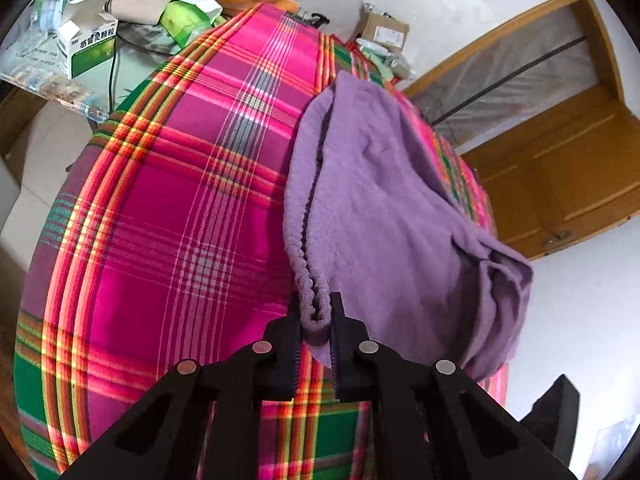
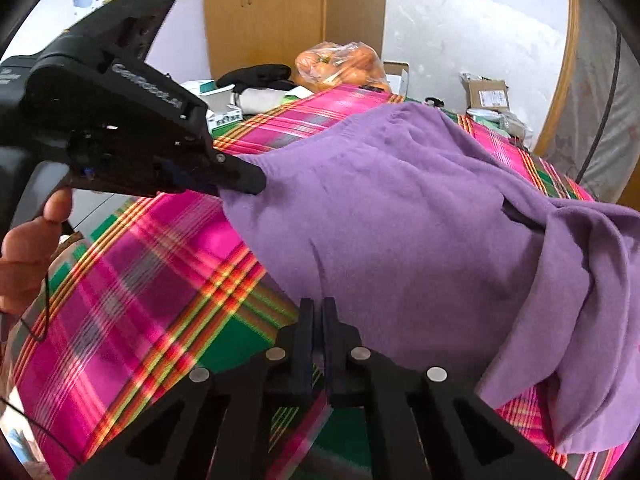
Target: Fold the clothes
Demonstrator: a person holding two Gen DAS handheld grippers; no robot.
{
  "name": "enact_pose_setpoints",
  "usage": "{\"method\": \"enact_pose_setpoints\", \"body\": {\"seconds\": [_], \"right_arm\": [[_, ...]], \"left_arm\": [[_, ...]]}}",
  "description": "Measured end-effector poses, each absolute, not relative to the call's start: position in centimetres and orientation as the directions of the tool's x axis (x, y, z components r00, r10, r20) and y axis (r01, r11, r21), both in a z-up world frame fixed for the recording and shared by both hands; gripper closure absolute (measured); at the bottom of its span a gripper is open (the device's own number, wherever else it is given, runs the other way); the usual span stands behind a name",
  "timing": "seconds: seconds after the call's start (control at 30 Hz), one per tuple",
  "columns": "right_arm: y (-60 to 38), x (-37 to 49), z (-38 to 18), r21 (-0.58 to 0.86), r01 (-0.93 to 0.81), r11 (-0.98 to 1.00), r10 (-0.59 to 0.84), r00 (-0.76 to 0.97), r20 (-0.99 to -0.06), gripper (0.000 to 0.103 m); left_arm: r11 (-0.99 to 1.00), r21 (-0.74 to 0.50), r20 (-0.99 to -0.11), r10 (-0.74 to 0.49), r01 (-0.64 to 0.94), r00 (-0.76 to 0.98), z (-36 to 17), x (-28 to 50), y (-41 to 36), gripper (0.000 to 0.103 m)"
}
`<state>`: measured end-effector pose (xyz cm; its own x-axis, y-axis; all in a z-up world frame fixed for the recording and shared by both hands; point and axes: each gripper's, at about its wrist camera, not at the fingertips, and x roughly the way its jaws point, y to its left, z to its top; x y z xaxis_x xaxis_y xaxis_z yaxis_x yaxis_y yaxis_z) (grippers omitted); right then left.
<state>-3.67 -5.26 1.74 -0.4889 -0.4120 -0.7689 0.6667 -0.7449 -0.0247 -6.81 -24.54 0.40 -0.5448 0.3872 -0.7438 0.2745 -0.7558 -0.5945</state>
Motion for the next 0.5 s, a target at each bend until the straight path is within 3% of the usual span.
{"method": "enact_pose_setpoints", "body": {"seconds": [0.5], "right_arm": [[-3.3,2.1,4.5,0.026,0.713,-0.700,-0.488,-0.452,-0.747,0.099]], "left_arm": [[-0.722,-0.641,-0.700,0.411,0.260,-0.584,1.7,-1.3,-23.7,0.092]]}}
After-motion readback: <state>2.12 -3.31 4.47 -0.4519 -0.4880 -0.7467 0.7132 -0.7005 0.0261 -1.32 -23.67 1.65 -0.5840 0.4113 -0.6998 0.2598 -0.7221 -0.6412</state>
